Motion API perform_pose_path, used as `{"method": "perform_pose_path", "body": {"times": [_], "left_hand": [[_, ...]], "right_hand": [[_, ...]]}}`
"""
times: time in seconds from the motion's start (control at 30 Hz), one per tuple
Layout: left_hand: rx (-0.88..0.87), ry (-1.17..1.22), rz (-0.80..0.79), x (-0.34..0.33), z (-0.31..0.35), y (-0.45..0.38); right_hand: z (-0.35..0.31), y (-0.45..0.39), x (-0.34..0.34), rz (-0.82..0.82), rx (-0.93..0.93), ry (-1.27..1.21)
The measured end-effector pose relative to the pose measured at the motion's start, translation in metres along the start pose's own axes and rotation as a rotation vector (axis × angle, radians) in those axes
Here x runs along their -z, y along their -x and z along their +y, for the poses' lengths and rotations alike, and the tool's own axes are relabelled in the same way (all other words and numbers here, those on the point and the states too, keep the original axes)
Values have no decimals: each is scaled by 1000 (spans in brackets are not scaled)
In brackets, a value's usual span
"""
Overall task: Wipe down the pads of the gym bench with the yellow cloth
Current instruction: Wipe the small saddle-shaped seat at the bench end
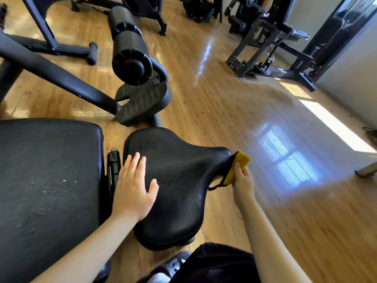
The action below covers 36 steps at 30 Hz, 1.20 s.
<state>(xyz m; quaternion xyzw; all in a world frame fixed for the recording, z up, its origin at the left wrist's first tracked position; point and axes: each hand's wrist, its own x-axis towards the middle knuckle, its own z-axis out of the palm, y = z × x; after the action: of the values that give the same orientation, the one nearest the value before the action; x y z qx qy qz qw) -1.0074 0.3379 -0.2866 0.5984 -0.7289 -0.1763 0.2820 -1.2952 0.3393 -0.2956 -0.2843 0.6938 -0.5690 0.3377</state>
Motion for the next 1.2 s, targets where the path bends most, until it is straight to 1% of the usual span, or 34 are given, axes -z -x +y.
{"method": "perform_pose_path", "body": {"times": [0.17, 0.2, 0.27, 0.4, 0.47, 0.5, 0.57, 0.63, 0.67, 0.77, 0.8, 0.87, 1.0, 1.1, 1.2], "left_hand": [[-2, -3, 5, -3, -2, -2], [-3, -7, 5, -3, -2, -2], [-10, -10, 5, -3, -3, -1], [-17, -11, 6, -3, -2, -2], [-22, -9, 9, -4, -3, -3], [-21, -6, 13, -4, -4, -3], [-21, -2, 13, -4, -4, -3], [-24, -4, 7, -4, -3, -3], [-22, -4, 3, -3, -2, -2], [-11, -13, -7, -2, -1, -2], [-10, -16, -9, -2, -1, -2], [-12, -21, -14, -1, -1, -2], [-10, -37, -27, 0, 0, -1], [-20, -66, -37, 2, 1, -1], [-16, -107, -63, 6, 5, 1]], "right_hand": [[-28, -14, -13, -46, -85, -93], [-29, -13, -16, -34, -94, -116], [-26, -4, -21, 36, -88, -141], [-17, 30, -33, 265, -71, -202], [-9, 54, -44, 304, -59, -219], [0, 69, -49, 279, -54, -205], [16, 100, -54, 177, -72, -140], [21, 115, -47, 100, -108, -107], [17, 113, -41, 98, -120, -115], [-6, 88, -29, 179, -164, -240], [-15, 81, -30, 174, -175, -249], [-23, 84, -40, 117, -167, -158], [1, 124, -50, 12, -169, -20], [19, 151, -41, -11, -136, -46], [32, 175, -30, -9, -171, -92]]}}
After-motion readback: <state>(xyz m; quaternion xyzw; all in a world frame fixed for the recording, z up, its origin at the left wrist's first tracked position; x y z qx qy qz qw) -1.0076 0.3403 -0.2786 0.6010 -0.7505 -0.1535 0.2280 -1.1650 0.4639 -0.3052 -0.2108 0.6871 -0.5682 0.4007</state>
